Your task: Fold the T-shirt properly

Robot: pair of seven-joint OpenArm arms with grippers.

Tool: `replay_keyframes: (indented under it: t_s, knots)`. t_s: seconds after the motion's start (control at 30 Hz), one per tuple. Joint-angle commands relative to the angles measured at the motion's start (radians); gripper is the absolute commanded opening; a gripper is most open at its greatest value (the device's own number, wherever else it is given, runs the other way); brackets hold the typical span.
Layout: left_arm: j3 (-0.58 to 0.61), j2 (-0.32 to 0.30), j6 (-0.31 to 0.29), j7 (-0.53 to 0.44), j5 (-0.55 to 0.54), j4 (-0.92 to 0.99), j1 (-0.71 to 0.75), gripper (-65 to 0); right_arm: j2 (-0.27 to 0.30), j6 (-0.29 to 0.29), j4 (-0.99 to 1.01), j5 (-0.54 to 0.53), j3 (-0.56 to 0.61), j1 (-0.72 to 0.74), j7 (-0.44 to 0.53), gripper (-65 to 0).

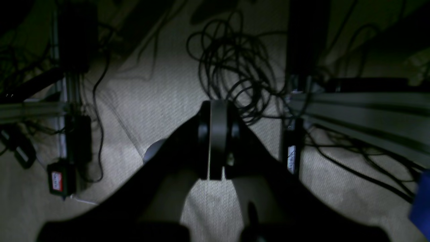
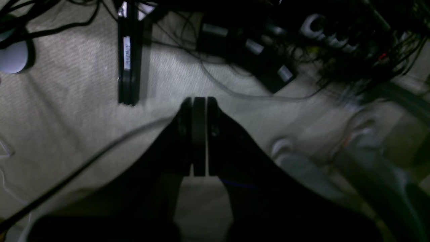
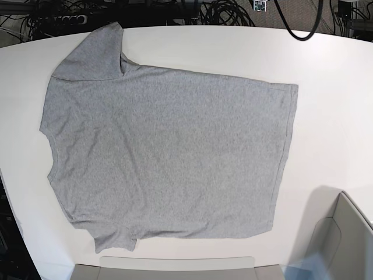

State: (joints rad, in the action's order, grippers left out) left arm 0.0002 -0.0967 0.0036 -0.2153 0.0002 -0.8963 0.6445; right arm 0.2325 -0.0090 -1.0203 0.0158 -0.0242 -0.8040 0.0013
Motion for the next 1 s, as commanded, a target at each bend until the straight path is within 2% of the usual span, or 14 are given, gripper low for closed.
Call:
replay_keyframes:
  t_s: [0.0, 0.17, 0.33, 0.43, 0.67, 0.77, 0.97]
  knots:
    - [-0.001, -0.002, 0.005, -0.020, -0.001, -0.045, 0.048, -65.0, 0.015, 0.004, -0.044, -0.001, -0.003, -0.053, 0.006, -65.0]
    - [-0.058, -0.002, 0.003, -0.020, -0.001, -0.251, 0.182, -65.0, 0.057, -0.004, -0.295, -0.035, -0.013, -0.211, 0.003, -65.0]
    - [-0.104, -0.002, 0.002, -0.014, -0.016, -0.418, 0.278, -65.0, 0.147, -0.006, -0.483, -0.276, -0.055, -0.343, -0.004, -65.0]
    - [-0.128, -0.007, 0.000, 0.032, -0.124, -0.496, 0.314, -65.0, 0.167, -0.006, -0.565, -0.350, -0.125, -0.397, -0.004, -65.0]
    - [-0.156, -0.119, 0.000, 0.067, -0.383, -0.596, 0.386, -65.0, 0.160, -0.006, -0.793, -0.368, -0.236, -0.505, -0.004, -65.0]
    - [-0.176, -0.123, 0.000, 0.067, -0.423, -0.670, 0.413, -65.0, 0.158, -0.006, -0.871, -0.368, -0.282, -0.505, -0.004, -65.0]
    - [-0.271, -0.087, 0.000, 0.072, -0.418, -0.821, 0.427, -65.0, 0.158, -0.006, -1.043, -0.366, -0.329, -0.489, -0.005, -65.0]
